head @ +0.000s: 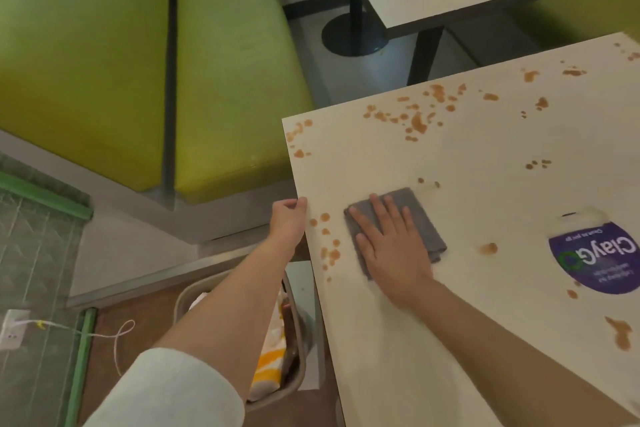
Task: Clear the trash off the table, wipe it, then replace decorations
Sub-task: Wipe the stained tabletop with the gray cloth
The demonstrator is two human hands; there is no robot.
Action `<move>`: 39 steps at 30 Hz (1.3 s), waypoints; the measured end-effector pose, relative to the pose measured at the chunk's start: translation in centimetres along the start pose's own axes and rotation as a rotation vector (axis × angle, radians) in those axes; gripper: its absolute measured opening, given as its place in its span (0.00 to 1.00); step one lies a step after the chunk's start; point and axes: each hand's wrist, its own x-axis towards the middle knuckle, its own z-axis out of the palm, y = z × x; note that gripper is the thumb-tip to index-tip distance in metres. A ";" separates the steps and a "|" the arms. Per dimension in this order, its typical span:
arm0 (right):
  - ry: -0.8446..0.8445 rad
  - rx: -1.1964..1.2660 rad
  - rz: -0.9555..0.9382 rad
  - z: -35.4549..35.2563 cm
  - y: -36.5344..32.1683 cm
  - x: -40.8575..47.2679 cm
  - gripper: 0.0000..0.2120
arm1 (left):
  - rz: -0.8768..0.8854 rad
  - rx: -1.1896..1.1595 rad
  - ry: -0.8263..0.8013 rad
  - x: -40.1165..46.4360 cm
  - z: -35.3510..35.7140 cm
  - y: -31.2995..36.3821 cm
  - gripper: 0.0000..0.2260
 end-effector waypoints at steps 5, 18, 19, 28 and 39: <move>-0.014 -0.012 -0.145 -1.2 3.1 0.8 0.24 | -0.106 -0.065 -0.024 2.1 0.5 0.6 0.10; -0.039 -0.003 -0.087 -1.9 4.8 2.2 0.23 | -0.213 -0.054 -0.001 3.0 0.5 2.3 0.03; -0.020 -0.002 -0.007 -2.5 6.1 3.4 0.23 | -0.203 -0.047 0.004 3.1 0.6 2.2 0.02; -0.018 -0.023 -0.089 0.0 -1.6 1.5 0.24 | -0.176 -0.094 0.047 2.4 0.8 2.1 0.06; 0.003 -0.050 -0.127 1.2 -4.6 4.0 0.24 | -0.273 -0.241 -0.108 2.9 -0.4 1.7 0.06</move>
